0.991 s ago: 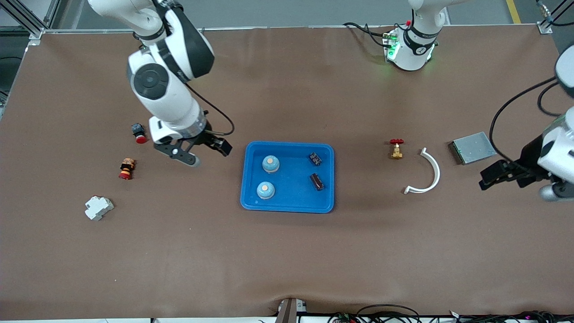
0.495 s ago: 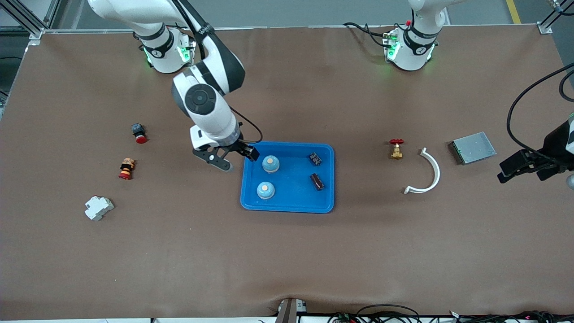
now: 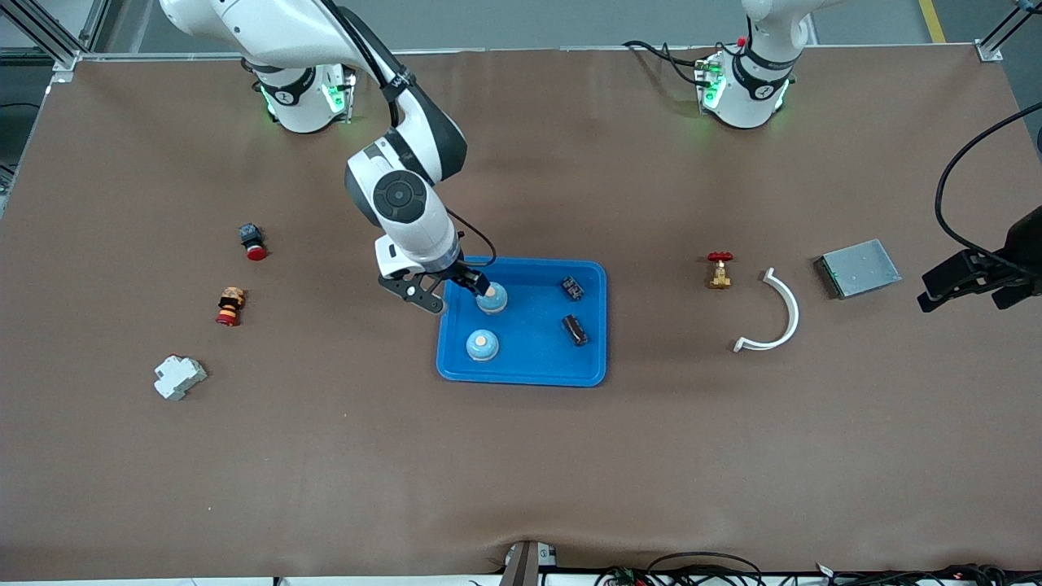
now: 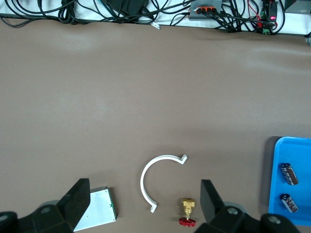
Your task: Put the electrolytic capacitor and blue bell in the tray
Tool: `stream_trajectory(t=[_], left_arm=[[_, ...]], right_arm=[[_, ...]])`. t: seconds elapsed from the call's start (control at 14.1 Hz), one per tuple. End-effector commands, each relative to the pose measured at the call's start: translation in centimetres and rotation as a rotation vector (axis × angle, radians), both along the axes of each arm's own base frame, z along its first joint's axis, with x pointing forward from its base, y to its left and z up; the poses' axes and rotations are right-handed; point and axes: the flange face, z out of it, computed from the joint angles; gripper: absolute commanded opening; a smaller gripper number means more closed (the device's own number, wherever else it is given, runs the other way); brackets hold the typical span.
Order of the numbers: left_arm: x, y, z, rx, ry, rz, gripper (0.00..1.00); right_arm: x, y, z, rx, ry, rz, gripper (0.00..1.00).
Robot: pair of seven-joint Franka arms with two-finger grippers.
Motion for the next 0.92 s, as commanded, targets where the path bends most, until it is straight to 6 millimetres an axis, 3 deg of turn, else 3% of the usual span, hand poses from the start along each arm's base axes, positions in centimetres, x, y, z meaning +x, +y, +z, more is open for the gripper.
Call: stream_trajectory(t=[0.0,0.14,0.28,0.57,0.71,0.85], left_arm=[[-0.8,0.1,0.6,-0.011,0.005,-0.006,1.0],[-0.7,-1.6,0.4,-0.011,0.007,-0.026,1.0],[-0.6,-2.0,0.4,-0.003,0.002,-0.005,1.0],[-0.5,-3.1,0.3,0.022,0.0,-0.009,1.0],[-0.7,-3.7,0.7,0.025,-0.006,-0.015,1.0],[-0.7,-3.5,0.7,0.029,-0.006,-0.011,1.0]], right_arm=[[1.8,-2.0,1.8,-0.002,0.004,0.021,1.0],[2.0,-2.9,2.9,-0.02,0.034,0.02,1.0],[2.5,-4.4,4.5,-0.025,0.043,0.055,1.0],[2.3,-4.6,5.9,-0.019,0.044,0.06,1.0],[4.2,-8.4,9.5,-0.019,0.031,0.135,1.0],[7.3,-16.0,15.2,-0.015,0.081,0.241,1.0]])
